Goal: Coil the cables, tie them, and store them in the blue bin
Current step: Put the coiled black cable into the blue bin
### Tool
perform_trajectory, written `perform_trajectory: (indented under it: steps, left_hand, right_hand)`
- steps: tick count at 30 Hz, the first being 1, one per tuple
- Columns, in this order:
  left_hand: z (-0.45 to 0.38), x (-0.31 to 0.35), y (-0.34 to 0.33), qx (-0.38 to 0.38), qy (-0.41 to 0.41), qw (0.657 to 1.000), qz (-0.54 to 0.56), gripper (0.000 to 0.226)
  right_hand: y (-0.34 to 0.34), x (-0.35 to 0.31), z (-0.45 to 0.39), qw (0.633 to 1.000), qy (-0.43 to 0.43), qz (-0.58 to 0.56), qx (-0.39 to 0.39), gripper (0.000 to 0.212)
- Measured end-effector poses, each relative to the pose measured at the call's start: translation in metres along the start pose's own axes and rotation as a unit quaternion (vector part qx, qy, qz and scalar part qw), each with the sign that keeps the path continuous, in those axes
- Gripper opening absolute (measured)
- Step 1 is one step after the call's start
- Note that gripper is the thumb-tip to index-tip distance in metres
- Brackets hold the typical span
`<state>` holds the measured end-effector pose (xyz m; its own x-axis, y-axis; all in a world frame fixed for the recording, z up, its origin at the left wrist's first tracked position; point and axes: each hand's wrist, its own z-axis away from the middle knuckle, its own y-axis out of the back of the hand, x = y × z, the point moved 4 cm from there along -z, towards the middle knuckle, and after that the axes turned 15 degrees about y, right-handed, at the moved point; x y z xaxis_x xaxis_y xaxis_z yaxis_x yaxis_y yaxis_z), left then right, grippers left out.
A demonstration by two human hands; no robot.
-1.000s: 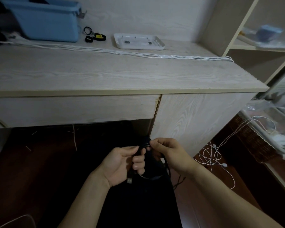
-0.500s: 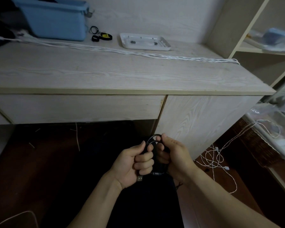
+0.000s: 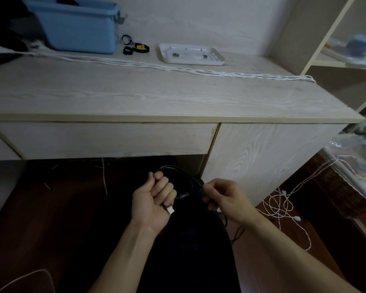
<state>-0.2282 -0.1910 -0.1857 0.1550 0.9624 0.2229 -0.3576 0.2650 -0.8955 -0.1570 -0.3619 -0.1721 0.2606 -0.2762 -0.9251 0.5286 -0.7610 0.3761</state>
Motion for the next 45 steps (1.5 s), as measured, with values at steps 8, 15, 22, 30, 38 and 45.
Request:
perform_trajectory:
  steps: [8, 15, 22, 30, 38, 45]
  left_hand:
    - [0.002, 0.026, 0.011, -0.016, -0.048, 0.998, 0.046, 0.028]
    - [0.002, 0.017, 0.002, 0.004, -0.042, 0.999, 0.013, 0.042]
    - [0.001, -0.015, -0.004, 0.055, -0.038, 0.978, -0.198, 0.027]
    - [-0.002, -0.028, 0.000, 0.111, -0.080, 0.693, -0.708, 0.022]
    - [0.000, -0.030, 0.003, 0.055, 0.080, 0.697, -0.711, 0.039]
    - [0.012, -0.024, -0.001, -0.054, 0.164, 0.791, -0.587, 0.042]
  right_hand:
    - [0.036, 0.027, 0.001, 0.995, -0.018, 0.094, -0.043, 0.018]
    - [0.011, -0.007, 0.001, 0.928, 0.156, 0.329, -0.085, 0.014]
    - [-0.033, -0.015, 0.019, 0.866, 0.180, 0.347, -0.313, 0.012]
    - [-0.035, -0.027, 0.020, 0.893, 0.238, 0.275, -0.264, 0.018]
    - [-0.023, -0.045, 0.013, 0.925, 0.228, 0.285, -0.105, 0.039]
    - [-0.003, -0.035, 0.013, 0.971, 0.139, 0.127, -0.147, 0.039]
